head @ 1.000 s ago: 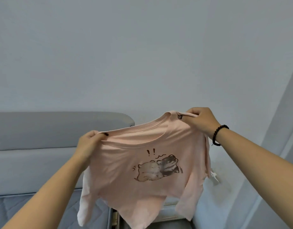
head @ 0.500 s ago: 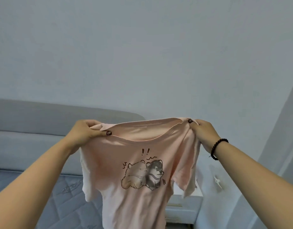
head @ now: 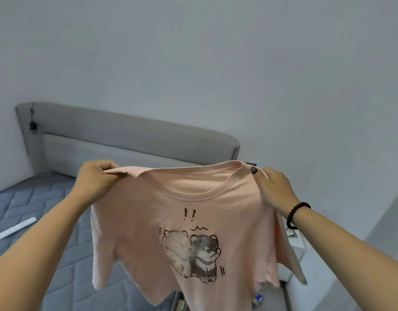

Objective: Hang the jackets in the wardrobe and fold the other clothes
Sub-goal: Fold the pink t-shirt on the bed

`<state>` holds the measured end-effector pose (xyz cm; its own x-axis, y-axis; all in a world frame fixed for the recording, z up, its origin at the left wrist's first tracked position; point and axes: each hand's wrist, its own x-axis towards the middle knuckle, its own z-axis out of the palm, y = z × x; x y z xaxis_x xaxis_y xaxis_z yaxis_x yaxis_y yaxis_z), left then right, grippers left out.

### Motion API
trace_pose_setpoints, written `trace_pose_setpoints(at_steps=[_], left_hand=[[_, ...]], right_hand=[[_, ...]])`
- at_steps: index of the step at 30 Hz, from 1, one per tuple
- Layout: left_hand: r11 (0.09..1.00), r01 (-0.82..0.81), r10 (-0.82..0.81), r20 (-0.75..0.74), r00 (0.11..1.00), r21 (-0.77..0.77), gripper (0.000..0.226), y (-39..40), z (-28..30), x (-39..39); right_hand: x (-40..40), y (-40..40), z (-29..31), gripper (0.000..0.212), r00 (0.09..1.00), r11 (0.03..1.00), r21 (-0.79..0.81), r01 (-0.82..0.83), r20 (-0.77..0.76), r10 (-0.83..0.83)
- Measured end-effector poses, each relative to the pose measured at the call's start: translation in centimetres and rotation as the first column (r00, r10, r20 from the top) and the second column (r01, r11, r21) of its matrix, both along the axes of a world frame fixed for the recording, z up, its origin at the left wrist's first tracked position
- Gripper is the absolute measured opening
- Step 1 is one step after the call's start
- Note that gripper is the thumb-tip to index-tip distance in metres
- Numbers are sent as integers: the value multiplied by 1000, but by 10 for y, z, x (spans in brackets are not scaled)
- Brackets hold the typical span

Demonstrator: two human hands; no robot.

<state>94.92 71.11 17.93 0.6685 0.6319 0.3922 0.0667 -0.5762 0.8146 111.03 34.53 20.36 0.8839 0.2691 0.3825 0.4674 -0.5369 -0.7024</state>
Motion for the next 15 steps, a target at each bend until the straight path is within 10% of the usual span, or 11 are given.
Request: trace_pose_setpoints(at_steps=[15], left_hand=[[960, -15, 85, -241, 967, 280, 24, 110, -43, 58]], right_hand=[[81, 131, -122, 40, 970, 990, 96, -104, -211, 122]])
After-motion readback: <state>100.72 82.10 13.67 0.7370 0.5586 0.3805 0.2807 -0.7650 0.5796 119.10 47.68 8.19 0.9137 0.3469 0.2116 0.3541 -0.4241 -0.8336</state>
